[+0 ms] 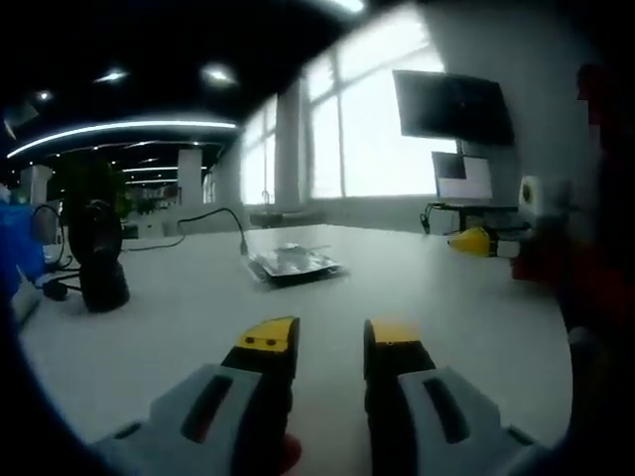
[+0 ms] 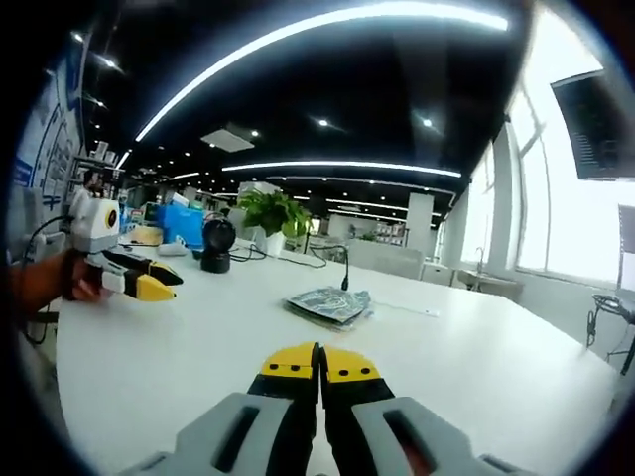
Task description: Clip sheet goods on table flip sheet goods clip sheet goods scan sheet goods put sheet goods back to table
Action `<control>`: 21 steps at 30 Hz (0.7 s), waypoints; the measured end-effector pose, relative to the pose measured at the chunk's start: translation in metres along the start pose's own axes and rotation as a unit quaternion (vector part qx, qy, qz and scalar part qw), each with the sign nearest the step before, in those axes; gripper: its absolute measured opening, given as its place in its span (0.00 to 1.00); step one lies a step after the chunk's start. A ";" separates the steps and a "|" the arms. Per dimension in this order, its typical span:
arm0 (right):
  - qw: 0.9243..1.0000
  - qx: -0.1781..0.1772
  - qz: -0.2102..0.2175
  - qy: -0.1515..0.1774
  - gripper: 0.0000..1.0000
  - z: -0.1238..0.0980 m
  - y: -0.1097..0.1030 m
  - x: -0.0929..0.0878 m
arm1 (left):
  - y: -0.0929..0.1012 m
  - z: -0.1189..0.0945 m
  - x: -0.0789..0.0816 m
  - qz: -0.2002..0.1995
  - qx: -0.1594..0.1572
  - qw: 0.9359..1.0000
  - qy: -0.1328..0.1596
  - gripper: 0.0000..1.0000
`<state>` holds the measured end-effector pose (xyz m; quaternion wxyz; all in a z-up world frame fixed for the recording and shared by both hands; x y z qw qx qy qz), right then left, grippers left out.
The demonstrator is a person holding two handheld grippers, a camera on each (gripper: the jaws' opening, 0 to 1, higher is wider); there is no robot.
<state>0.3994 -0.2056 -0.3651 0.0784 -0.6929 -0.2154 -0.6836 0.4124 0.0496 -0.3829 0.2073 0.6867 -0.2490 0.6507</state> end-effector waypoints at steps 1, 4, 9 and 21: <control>1.000 0.000 -0.004 -0.002 0.00 0.000 -0.001 -0.002 | 0.000 0.000 0.000 0.000 0.000 1.000 0.000 0.19; 1.000 0.003 -0.006 -0.005 0.00 -0.001 -0.003 -0.008 | 0.000 0.000 0.000 -0.003 -0.001 1.000 0.001 0.18; 1.000 0.007 -0.006 -0.002 0.00 -0.001 -0.004 -0.009 | 0.001 0.000 0.001 -0.002 -0.005 1.000 0.003 0.18; 0.999 0.021 -0.025 -0.006 0.00 0.000 -0.009 -0.014 | 0.004 -0.001 0.001 0.005 -0.010 1.000 0.005 0.18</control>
Point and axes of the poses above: the point that each gripper's makers call its tool centre point, and the gripper's own axes: z roughly forward along the fingers, y roughly to its right, x roughly out of its top, the point moved 4 cm from there along -z, roughly backward along the fingers
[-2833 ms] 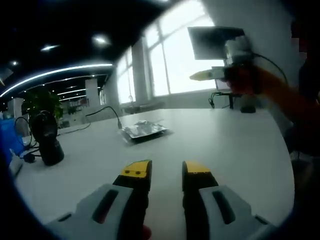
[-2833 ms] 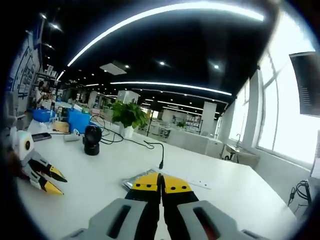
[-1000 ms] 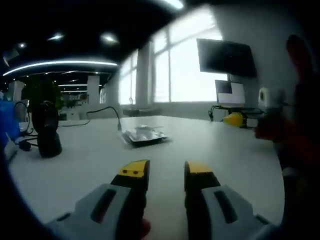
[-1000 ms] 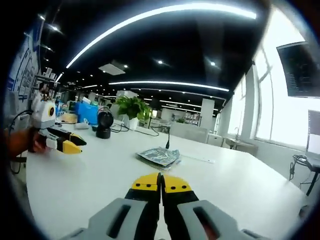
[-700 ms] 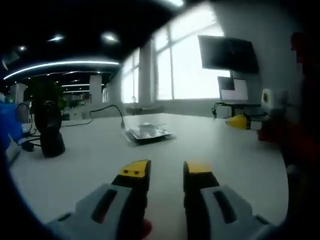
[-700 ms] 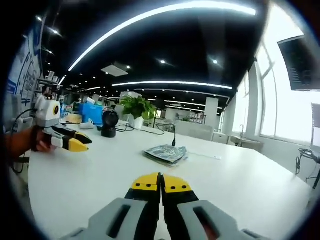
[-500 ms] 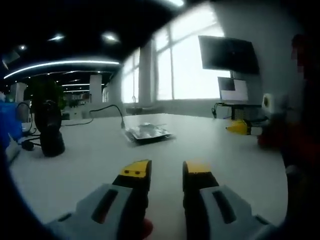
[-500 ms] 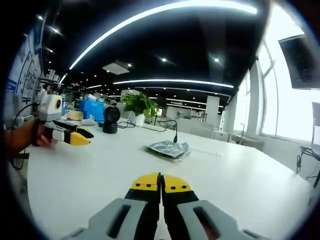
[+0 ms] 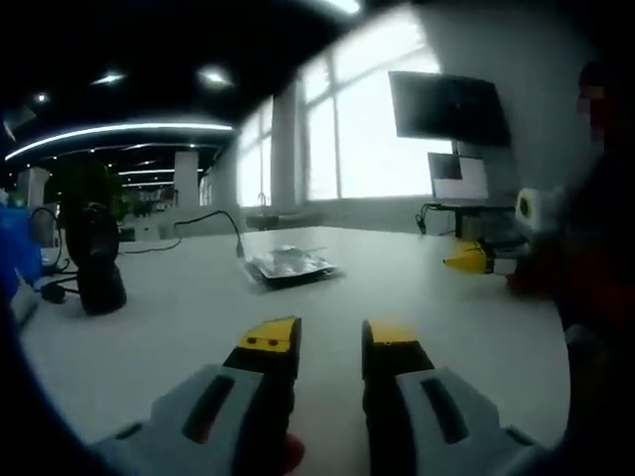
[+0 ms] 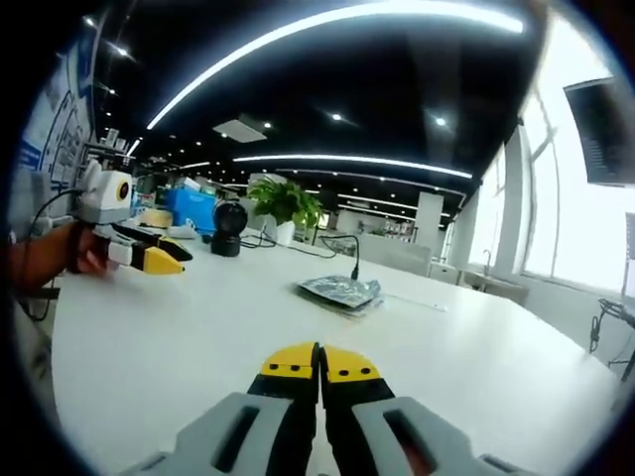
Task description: Clip sheet goods on table flip sheet goods clip sheet goods scan sheet goods put sheet goods back to table
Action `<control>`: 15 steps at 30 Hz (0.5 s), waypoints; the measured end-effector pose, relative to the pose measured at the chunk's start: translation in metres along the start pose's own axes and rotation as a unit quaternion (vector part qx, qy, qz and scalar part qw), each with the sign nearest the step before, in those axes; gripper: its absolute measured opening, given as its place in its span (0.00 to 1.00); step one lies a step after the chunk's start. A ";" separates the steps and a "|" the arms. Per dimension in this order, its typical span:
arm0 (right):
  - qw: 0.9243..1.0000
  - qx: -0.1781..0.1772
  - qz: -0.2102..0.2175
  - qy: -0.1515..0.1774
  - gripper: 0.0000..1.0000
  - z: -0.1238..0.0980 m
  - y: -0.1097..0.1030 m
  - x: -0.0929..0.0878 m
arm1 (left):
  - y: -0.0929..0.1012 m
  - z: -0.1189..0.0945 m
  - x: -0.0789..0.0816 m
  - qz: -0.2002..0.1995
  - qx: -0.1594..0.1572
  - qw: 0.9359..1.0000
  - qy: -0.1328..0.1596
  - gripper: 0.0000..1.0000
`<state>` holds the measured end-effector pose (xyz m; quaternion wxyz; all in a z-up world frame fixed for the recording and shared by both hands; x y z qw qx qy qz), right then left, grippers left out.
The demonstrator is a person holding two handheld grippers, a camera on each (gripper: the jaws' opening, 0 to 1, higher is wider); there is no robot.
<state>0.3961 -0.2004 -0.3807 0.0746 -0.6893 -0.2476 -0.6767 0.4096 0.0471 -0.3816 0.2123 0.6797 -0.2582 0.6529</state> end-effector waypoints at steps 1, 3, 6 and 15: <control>1.000 0.000 0.000 0.000 0.00 0.000 0.000 0.000 | 0.000 0.000 0.000 0.000 -0.001 1.000 0.000 0.18; 1.000 0.000 0.000 0.001 0.00 0.000 0.000 0.000 | 0.000 0.000 0.000 -0.001 0.000 1.000 0.000 0.18; 1.000 0.002 0.002 0.001 0.00 0.000 0.000 0.000 | 0.000 0.000 0.000 -0.002 0.000 1.000 -0.001 0.18; 1.000 -0.002 0.001 0.001 0.07 0.000 0.003 -0.002 | -0.001 0.000 -0.001 0.000 0.003 1.000 -0.004 0.18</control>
Point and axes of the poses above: the point that each gripper's makers call its tool centre point, and the gripper's own axes: z roughly forward along the fingers, y roughly to its right, x roughly out of its top, the point moved 4 cm from there along -z, roughly backward along the fingers
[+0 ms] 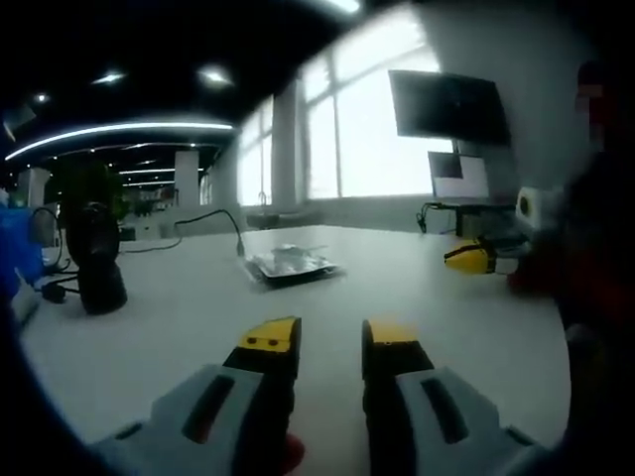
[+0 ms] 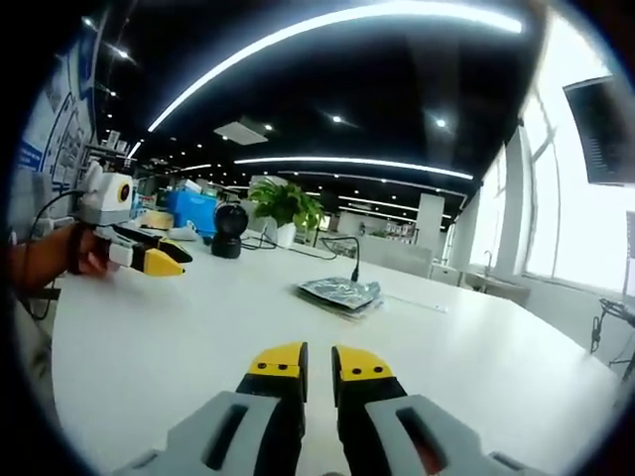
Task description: Clip sheet goods on table flip sheet goods clip sheet goods scan sheet goods put sheet goods back to table
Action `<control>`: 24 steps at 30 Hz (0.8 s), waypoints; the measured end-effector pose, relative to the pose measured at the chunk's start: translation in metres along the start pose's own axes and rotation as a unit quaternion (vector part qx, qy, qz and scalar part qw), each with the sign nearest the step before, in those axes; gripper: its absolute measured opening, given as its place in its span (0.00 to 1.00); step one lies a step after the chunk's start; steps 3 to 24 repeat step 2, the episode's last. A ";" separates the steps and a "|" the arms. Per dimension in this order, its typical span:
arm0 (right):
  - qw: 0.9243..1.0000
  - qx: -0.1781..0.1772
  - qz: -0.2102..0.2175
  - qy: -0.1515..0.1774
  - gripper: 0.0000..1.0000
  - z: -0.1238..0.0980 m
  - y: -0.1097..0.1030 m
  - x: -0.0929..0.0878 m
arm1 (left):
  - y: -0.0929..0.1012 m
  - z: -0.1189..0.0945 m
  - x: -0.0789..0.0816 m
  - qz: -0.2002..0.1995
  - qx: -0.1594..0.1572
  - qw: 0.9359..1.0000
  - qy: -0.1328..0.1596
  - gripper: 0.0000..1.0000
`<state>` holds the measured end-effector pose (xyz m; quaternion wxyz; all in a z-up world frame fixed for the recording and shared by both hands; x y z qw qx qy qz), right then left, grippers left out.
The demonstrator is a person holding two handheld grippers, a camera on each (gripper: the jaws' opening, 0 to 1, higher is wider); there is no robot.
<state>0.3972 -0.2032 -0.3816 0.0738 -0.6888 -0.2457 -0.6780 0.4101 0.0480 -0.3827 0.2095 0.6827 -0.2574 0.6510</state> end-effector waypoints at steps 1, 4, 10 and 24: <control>1.000 -0.001 0.001 0.000 0.08 0.000 0.001 0.000 | 0.000 0.000 0.000 0.001 0.000 1.000 -0.001 0.18; 1.000 -0.002 0.002 -0.001 0.10 0.000 0.001 -0.001 | 0.000 0.000 0.000 0.001 0.000 1.000 -0.001 0.18; 1.000 -0.002 0.002 -0.001 0.10 0.000 0.001 -0.001 | 0.000 0.000 0.000 0.001 0.000 1.000 -0.001 0.18; 1.000 -0.002 0.002 -0.001 0.10 0.000 0.001 -0.001 | 0.000 0.000 0.000 0.001 0.000 1.000 -0.001 0.18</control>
Point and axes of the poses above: the point that each gripper's makers call its tool centre point, and the gripper's own axes: z roughly forward along the fingers, y roughly to its right, x roughly out of its top, the point moved 4 cm from there along -z, roughly backward along the fingers
